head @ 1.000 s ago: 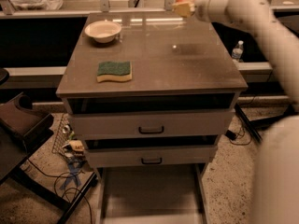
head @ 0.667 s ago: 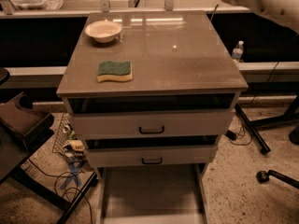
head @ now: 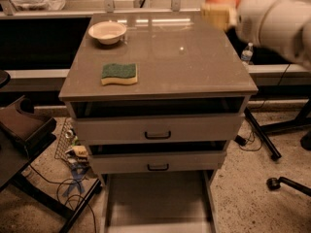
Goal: Place apple into bottom drawer
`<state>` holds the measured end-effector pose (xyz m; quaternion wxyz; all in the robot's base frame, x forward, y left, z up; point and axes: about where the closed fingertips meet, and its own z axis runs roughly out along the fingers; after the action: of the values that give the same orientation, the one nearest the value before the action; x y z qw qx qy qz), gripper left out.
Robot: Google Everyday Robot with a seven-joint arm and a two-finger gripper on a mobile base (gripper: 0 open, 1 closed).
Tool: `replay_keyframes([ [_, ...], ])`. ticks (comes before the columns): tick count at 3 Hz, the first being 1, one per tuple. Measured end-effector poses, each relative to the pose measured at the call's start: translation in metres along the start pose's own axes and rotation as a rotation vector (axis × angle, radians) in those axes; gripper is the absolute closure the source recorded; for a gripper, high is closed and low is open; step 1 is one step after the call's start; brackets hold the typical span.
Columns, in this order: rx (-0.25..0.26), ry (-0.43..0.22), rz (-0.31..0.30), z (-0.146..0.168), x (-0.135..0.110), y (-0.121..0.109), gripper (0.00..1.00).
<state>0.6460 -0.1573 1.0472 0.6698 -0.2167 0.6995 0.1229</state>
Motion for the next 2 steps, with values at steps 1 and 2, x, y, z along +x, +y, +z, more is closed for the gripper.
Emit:
replay_keyframes([
  [1, -0.034, 0.147, 0.019, -0.061, 0.075, 0.001, 1.00],
  [2, -0.047, 0.244, 0.062, -0.131, 0.131, -0.011, 1.00],
])
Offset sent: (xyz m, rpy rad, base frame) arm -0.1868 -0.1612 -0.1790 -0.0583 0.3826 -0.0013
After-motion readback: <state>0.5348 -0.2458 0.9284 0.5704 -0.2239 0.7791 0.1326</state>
